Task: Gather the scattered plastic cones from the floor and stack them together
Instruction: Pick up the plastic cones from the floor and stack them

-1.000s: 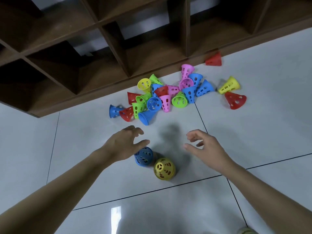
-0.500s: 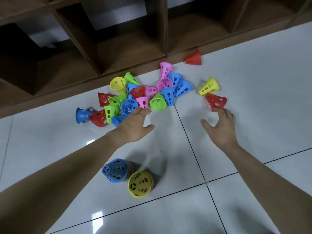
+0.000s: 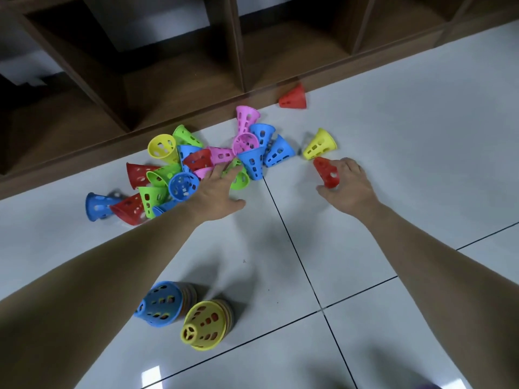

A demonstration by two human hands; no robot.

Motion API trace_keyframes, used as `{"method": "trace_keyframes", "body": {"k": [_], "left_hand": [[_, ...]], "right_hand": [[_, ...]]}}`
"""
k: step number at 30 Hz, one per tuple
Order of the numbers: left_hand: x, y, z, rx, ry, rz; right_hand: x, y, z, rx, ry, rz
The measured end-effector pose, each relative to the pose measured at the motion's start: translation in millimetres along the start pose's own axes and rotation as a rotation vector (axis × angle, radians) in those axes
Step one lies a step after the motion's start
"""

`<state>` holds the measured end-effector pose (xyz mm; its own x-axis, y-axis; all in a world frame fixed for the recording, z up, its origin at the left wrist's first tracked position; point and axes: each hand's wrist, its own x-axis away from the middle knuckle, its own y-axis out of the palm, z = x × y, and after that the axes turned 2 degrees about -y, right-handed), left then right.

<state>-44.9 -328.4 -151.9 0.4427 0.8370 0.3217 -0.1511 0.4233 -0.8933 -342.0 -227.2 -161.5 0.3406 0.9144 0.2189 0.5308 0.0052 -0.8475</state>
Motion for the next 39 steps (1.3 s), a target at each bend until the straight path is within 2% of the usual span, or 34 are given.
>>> {"method": "trace_keyframes", "body": {"k": [4,8,12,16,20,22,24,26,29,34,39], "left_hand": [[5.4,2.4,3.2,0.055,-0.012,0.049],[17.2,8.5,9.7,0.059,-0.053,0.015],[37.8,17.2,13.5,-0.003,-0.106,-0.123],[59.9,34.7,8.8,0.020,-0.107,-0.076],[71.1,46.2,10.3,-0.046,-0.108,-0.122],[75.0,48.2,7.6,-0.139,-0.116,-0.139],[81.8,45.6,1.5,-0.186,-0.106,-0.146],[93.0,33.2,-3.1,-0.126,-0.103,-0.094],[113.7,1.6,-11.9,0.058,-0.124,0.079],[178.7,-47.1,-35.3,0.461,-0.189,0.198],[243.9,-50.4,-50.8,0.451,-0.225,0.271]], "right_hand": [[3.5,4.3,-0.3,-0.048,0.013,0.027],[13.1,8.7,0.6,-0.033,0.104,-0.146],[27.4,17.7,2.5,0.193,0.061,-0.236],[39.1,27.8,0.9,0.352,0.001,-0.240],[53.2,28.3,-9.9,0.422,-0.018,-0.237],[68.7,32.2,-20.0,0.241,0.015,-0.175],[87.1,42.6,-30.1,-0.094,0.059,-0.100],[106.8,52.5,-46.8,-0.397,0.137,-0.134],[133.3,58.1,-79.7,-0.685,0.202,-0.247],[175.7,55.6,-130.5,-0.932,0.052,-0.357],[217.1,59.8,-161.1,-0.942,-0.194,-0.371]]}}
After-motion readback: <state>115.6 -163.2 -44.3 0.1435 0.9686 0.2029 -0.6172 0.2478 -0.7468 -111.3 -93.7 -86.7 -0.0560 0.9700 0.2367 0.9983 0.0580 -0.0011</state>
